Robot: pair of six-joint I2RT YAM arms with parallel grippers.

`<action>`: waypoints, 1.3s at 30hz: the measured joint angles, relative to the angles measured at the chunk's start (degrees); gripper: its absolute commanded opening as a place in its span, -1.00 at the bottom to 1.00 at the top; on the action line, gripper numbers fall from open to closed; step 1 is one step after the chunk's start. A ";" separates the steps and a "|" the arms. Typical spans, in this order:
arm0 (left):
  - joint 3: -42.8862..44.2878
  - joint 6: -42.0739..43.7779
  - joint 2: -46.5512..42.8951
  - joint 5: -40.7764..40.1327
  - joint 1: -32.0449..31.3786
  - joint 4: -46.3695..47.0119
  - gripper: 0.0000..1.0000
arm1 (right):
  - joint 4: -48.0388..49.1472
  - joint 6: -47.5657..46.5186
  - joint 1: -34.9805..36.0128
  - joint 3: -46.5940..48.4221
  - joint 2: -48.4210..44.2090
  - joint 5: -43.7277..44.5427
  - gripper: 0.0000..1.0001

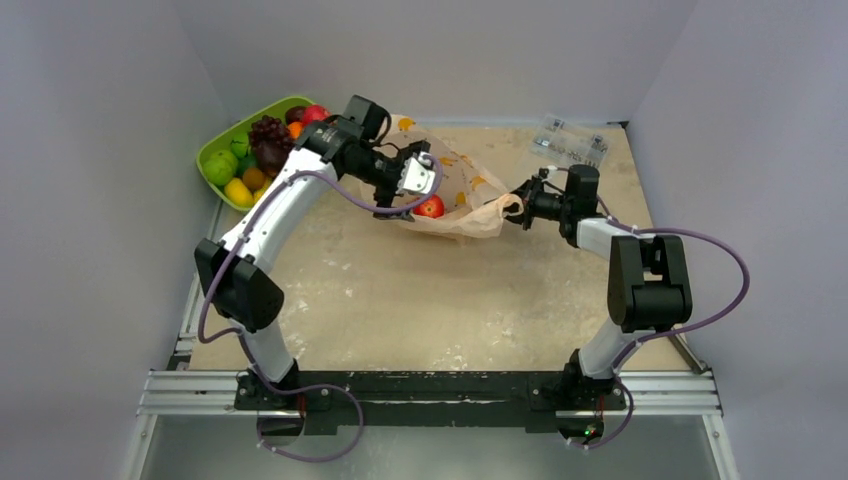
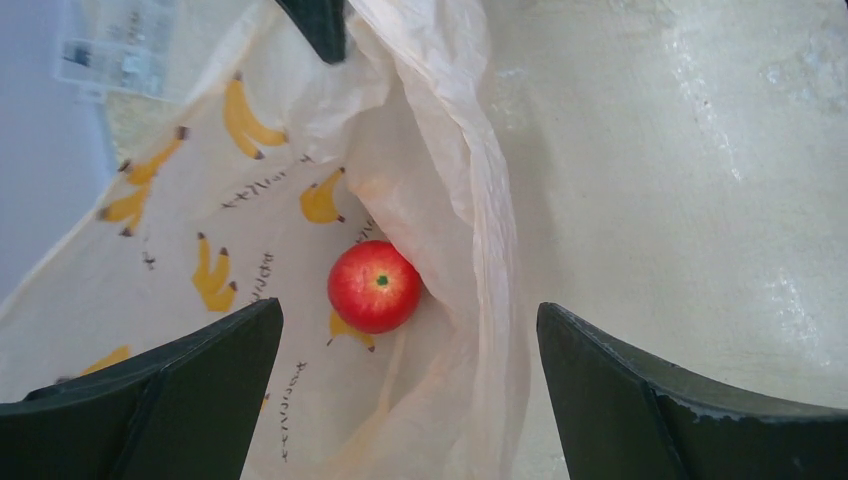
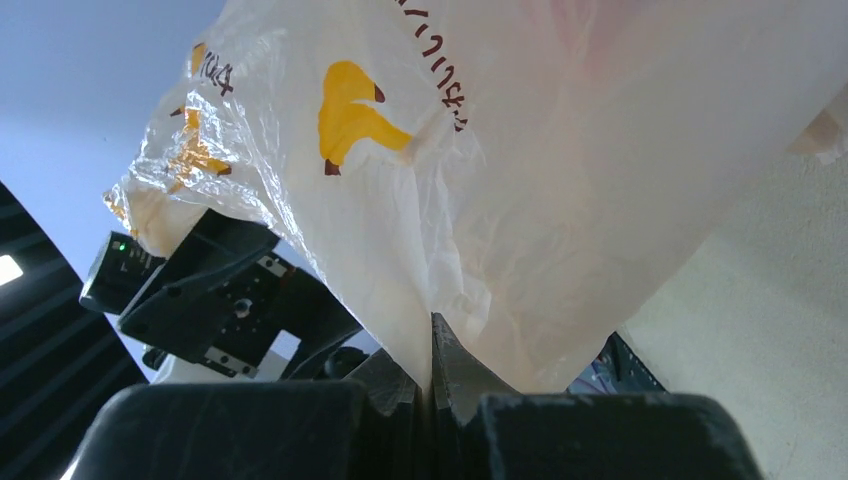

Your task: Place the fake fruits into the plastic bag and tie a complex knot

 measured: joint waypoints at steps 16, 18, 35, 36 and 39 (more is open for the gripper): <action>-5.11 5.27 4.83 -5.57 -7.19 -5.57 -1.00 | -11.47 -8.20 0.09 2.84 -2.69 1.16 -1.00; -5.51 5.38 2.51 -3.43 -7.21 -7.72 -1.00 | -20.39 -15.28 0.15 6.16 -4.87 2.27 -1.00; -30.08 -42.99 -32.50 6.23 -1.14 22.29 0.71 | -57.92 -62.93 7.85 17.49 -15.04 22.40 -1.00; -29.40 -48.78 -33.90 6.12 2.27 25.88 0.71 | -58.25 -63.84 8.74 17.44 -15.80 22.95 -1.00; -25.81 -61.72 -34.73 4.90 13.18 32.28 0.68 | -58.36 -65.42 10.32 17.44 -17.38 23.93 -1.00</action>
